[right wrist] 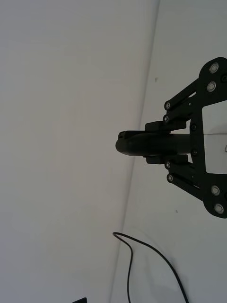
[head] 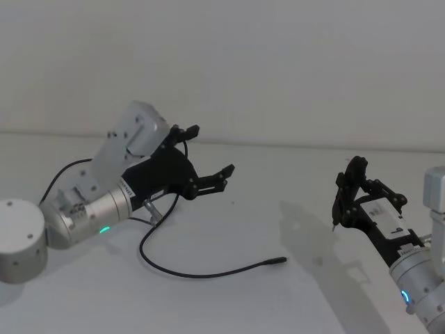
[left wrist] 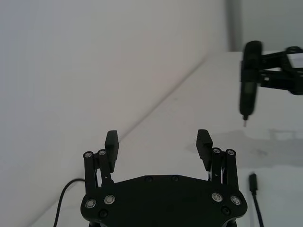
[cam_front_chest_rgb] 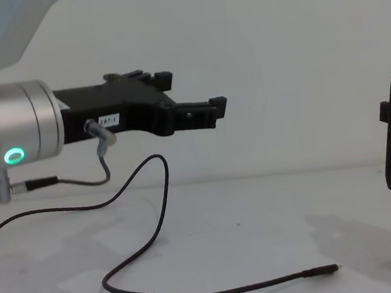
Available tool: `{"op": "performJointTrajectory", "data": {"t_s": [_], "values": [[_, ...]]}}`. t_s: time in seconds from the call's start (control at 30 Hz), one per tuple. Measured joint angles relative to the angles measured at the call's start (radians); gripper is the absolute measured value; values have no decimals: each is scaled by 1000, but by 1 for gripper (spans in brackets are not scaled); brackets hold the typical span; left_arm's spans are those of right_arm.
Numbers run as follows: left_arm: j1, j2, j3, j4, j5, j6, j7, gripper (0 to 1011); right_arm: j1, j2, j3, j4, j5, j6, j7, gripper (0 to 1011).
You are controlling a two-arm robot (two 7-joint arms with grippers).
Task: Pick up the data cable with the one hand.
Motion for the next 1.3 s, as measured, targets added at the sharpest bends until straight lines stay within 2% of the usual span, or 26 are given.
{"op": "performJointTrajectory", "data": {"t_s": [0.17,0.27,0.47,0.7,0.93,1.0,1.03,1.3], "values": [[-43,25,16,1,-6,11,-75,1001,0,0,0,0,0,0,0,268],[-83,47,33,5,-9,21,-148,1001,0,0,0,0,0,0,0,268],[-137,76,60,9,-7,36,-233,1001,0,0,0,0,0,0,0,268],[-205,118,104,5,11,88,-332,1001,0,0,0,0,0,0,0,268],[-249,145,140,-7,28,161,-388,1001,0,0,0,0,0,0,0,268],[-265,155,157,-14,33,206,-408,1001,0,0,0,0,0,0,0,268],[-265,155,157,-14,33,206,-408,1001,0,0,0,0,0,0,0,268],[-285,164,192,-25,33,314,-435,1001,0,0,0,0,0,0,0,268]]}}
